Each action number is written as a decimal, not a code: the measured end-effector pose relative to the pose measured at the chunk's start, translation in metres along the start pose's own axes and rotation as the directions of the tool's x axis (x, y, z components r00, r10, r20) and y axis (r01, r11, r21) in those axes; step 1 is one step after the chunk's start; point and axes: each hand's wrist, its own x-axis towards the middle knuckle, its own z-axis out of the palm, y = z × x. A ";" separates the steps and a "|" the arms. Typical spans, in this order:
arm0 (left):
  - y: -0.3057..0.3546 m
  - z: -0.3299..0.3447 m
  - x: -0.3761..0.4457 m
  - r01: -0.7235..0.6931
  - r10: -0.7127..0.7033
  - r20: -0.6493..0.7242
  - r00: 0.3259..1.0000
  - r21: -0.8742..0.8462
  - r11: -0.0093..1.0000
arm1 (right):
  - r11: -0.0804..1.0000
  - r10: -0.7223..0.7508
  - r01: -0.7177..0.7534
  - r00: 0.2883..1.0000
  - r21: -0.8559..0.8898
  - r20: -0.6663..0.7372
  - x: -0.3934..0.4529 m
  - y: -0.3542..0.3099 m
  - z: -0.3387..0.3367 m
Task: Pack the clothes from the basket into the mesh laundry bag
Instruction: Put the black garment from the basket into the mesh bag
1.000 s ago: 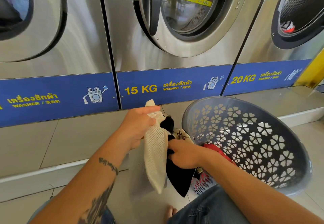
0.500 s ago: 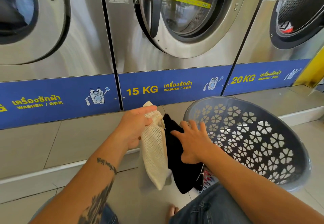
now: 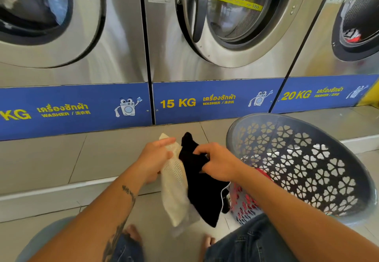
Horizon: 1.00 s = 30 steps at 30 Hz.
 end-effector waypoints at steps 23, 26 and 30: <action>-0.064 -0.074 0.009 0.028 0.037 -0.124 0.992 0.487 0.873 | 0.770 0.479 -0.543 0.839 0.335 0.257 0.001 0.033 0.156; -0.071 -0.070 0.007 -0.014 0.026 -0.010 1.000 0.636 0.772 | 0.658 0.496 -0.456 0.861 0.600 0.110 0.013 0.025 0.157; -0.074 -0.068 0.001 -0.125 0.023 0.142 0.990 0.768 0.628 | 0.682 0.338 -0.263 0.941 0.682 0.026 0.024 0.007 0.167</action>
